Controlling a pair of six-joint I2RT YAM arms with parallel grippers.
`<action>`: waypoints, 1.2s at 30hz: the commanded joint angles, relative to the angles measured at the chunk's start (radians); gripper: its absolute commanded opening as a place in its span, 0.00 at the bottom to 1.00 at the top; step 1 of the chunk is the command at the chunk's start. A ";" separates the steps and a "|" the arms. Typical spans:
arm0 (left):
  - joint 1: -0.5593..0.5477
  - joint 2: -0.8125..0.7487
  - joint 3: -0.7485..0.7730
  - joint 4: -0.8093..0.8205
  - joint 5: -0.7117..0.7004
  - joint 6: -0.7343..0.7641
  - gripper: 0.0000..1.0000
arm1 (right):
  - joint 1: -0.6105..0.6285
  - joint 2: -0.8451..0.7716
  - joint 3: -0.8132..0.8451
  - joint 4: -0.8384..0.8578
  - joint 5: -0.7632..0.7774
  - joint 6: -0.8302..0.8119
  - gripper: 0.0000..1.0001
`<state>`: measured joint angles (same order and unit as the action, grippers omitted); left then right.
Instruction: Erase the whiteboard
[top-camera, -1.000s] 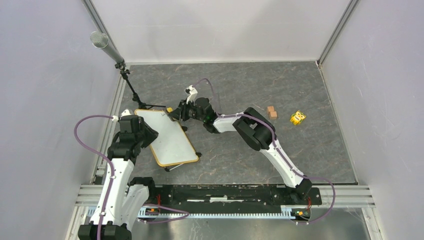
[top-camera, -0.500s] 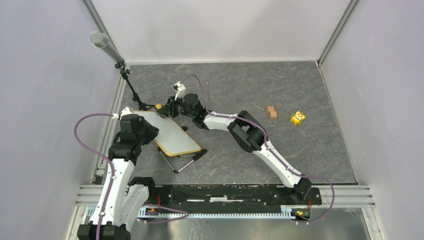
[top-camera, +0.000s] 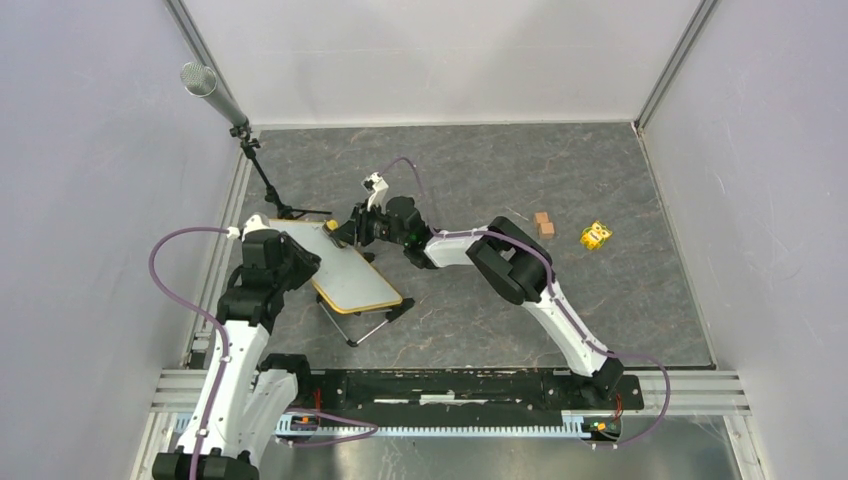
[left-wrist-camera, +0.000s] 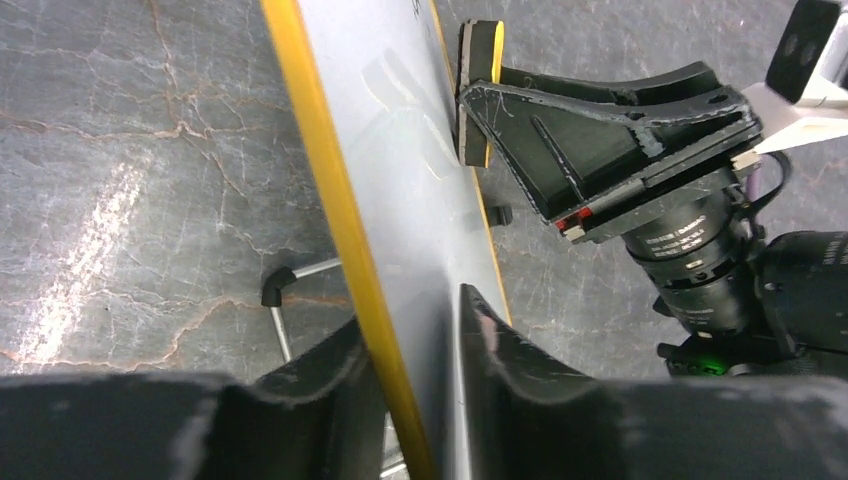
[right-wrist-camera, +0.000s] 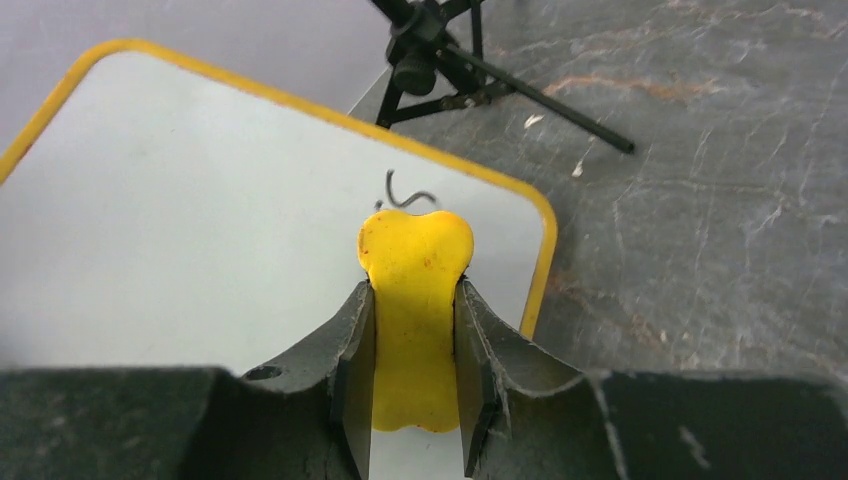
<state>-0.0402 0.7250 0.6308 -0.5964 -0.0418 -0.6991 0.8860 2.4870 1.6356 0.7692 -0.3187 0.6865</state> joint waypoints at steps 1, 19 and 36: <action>-0.025 -0.024 0.001 -0.067 0.072 -0.039 0.47 | 0.022 -0.135 -0.072 0.000 -0.094 -0.008 0.26; -0.016 -0.014 0.030 -0.051 0.005 -0.084 0.21 | -0.013 -0.457 -0.441 0.108 -0.093 -0.028 0.26; -0.010 -0.109 0.123 -0.143 0.174 -0.108 0.02 | -0.056 -0.474 -0.510 0.143 -0.089 -0.008 0.27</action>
<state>-0.0486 0.6487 0.6838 -0.7082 0.0402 -0.8101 0.8265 2.0445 1.1210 0.8612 -0.4007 0.6724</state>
